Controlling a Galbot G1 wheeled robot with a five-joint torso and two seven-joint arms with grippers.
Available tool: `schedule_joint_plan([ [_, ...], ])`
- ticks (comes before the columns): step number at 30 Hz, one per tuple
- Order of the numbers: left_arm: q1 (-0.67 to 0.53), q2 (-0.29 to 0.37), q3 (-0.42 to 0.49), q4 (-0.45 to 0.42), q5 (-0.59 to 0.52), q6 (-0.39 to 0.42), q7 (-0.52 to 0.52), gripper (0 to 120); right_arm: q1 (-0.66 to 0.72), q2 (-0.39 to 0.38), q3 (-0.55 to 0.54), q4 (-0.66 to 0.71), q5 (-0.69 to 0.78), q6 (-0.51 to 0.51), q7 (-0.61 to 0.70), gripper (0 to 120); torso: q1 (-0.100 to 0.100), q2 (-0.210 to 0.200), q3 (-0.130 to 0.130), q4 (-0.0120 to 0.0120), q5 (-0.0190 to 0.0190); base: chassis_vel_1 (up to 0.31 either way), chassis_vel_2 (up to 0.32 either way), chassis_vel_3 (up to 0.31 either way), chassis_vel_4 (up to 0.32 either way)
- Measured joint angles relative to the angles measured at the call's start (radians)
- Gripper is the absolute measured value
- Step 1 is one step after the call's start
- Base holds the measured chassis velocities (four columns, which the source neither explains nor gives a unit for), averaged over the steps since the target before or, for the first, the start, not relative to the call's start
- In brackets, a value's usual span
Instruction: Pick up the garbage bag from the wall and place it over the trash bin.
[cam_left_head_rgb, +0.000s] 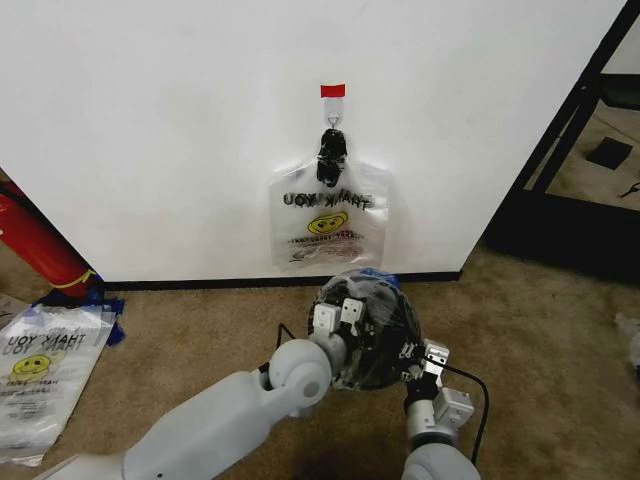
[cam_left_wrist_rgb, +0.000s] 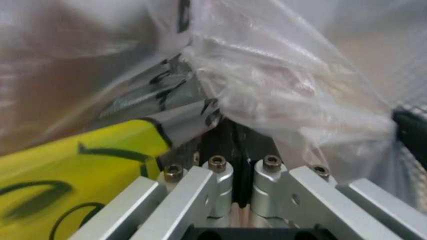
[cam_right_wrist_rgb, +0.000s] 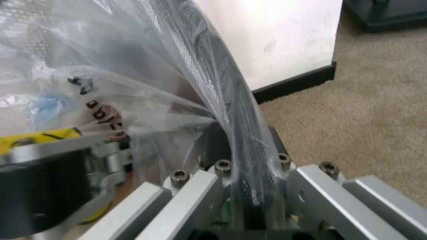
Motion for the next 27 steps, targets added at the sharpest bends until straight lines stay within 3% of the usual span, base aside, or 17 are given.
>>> schedule_joint_plan([
  [7, -0.009, -0.026, 0.014, 0.082, 0.034, 0.017, -0.008, 0, 0.004, -0.002, -0.013, 0.01, 0.014, -0.004, 0.0, 0, 0.0, 0.0, 0.0, 0.0001, -0.0001, 0.0, 0.0, 0.0, 0.0],
  [14, -0.015, -0.009, 0.027, 0.114, 0.123, 0.045, -0.037, 0, -0.003, -0.005, -0.014, 0.016, 0.007, -0.003, 0.0, 0, 0.0, 0.0, 0.0, 0.0002, -0.0001, 0.0, 0.0, 0.0, 0.0],
  [22, 0.01, 0.011, 0.004, 0.04, 0.059, -0.063, 0.054, 0, -0.003, -0.006, -0.012, 0.016, 0.007, -0.002, 0.0, 0, 0.0, 0.0, 0.0, 0.0003, -0.0001, 0.0, 0.0, 0.0, 0.0],
  [27, 0.008, -0.023, 0.005, 0.063, 0.041, -0.076, 0.056, 0, -0.009, 0.0, -0.024, 0.02, 0.006, -0.002, 0.0, 0, 0.0, 0.0, 0.0, 0.0, -0.0001, 0.0, 0.0, 0.0, 0.0],
])
